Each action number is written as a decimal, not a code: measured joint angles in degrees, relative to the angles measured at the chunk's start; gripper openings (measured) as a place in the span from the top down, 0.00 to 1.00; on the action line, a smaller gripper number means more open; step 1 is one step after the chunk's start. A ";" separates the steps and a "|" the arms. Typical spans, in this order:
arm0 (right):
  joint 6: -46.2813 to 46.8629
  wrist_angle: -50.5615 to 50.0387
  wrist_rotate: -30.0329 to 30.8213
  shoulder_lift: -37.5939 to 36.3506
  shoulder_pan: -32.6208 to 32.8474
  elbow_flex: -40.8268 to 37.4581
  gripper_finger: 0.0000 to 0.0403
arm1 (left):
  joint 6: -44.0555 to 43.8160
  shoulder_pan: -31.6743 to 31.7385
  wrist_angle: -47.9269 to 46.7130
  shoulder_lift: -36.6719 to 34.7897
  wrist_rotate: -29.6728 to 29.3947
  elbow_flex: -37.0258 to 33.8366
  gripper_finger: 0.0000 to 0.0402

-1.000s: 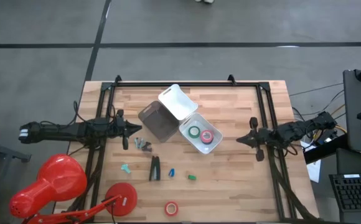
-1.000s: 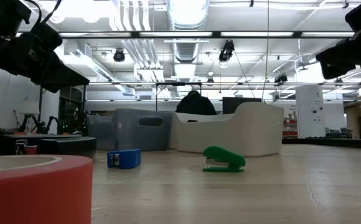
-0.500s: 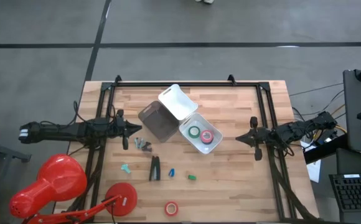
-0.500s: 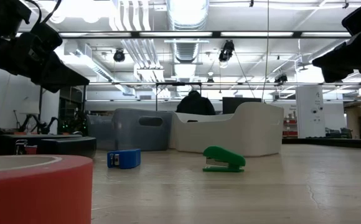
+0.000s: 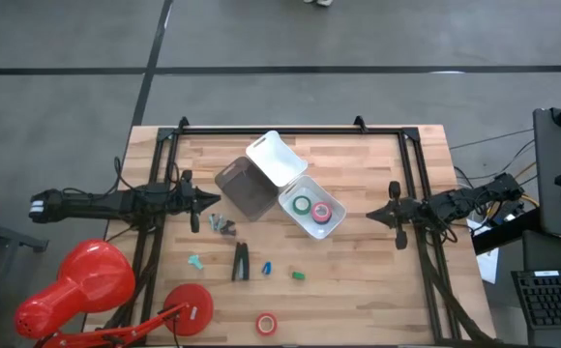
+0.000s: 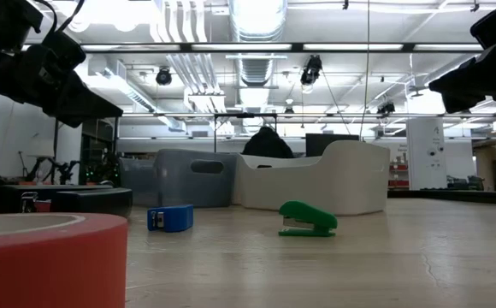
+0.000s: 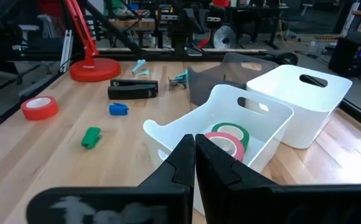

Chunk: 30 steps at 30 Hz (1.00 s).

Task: Pick and place Stapler, Stapler remover, tape
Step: Put the orange tape into the bottom white bin

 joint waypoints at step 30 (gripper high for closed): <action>-0.13 0.00 0.02 0.00 -0.02 0.00 0.98 | -49.65 -2.89 30.79 11.98 -5.19 -2.79 0.94</action>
